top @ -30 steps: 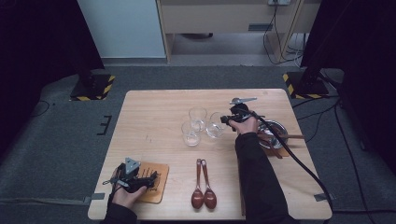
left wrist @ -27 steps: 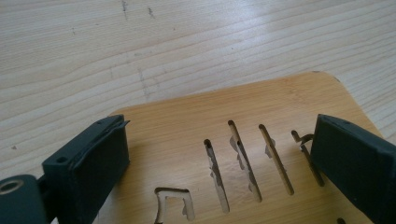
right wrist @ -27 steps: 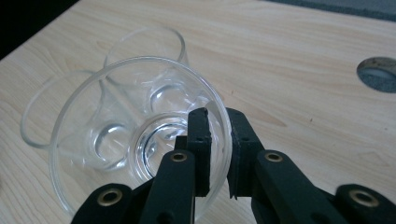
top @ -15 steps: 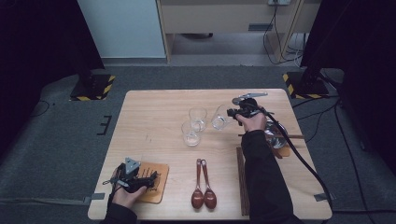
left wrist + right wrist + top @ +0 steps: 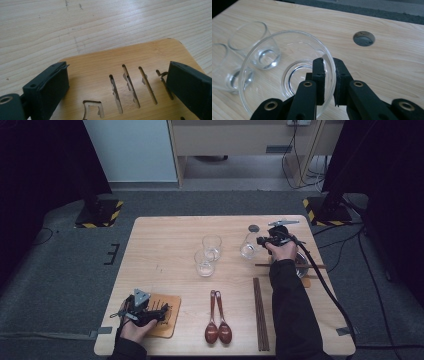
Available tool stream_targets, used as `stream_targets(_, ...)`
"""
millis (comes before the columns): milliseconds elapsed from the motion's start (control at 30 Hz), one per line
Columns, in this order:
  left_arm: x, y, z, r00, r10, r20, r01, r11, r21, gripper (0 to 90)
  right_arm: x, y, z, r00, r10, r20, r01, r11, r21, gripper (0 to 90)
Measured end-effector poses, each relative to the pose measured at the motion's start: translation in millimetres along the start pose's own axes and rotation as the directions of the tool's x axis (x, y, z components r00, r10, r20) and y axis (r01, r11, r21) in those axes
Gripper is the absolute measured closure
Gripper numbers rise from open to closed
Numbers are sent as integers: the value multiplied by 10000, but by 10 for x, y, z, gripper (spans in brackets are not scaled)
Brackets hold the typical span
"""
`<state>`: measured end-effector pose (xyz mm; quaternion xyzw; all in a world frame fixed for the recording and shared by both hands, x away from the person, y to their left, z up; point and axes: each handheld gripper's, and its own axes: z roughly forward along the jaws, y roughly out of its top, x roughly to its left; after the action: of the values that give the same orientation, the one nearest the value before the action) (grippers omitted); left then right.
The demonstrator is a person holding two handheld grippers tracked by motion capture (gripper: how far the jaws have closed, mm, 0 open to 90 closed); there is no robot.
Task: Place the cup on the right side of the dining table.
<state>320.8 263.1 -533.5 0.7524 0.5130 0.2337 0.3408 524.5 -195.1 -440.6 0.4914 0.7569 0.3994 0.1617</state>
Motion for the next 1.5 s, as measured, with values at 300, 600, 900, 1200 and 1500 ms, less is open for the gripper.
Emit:
stream_targets(300, -1, 0, 0, 10000, 1, -4, -1, 10000, 0, 34, -148, -109, 28, 9989, 130, 454, -144, 9995, 293, 821)
stream_targets(600, 0, 0, 0, 10000, 2, -4, -2, 10000, -1, 34, -213, -193, 112, 9952, -44, 978, -34, 9968, 795, 822)
stream_targets(900, 0, 0, 0, 10000, 2, -2, -2, 10000, 3, 34, -199, -242, 176, 9928, -92, 1198, -32, 9946, 1037, 821)
stream_targets(1200, -1, 0, 0, 10000, 4, -4, -4, 10000, 0, 34, -181, -246, 210, 9884, 202, 1506, -275, 9985, 469, 807)
stream_targets(1500, -1, 0, 0, 10000, 1, -1, -1, 10000, -2, 34, -166, -190, 90, 9879, 345, 1512, -331, 9994, -116, 772)
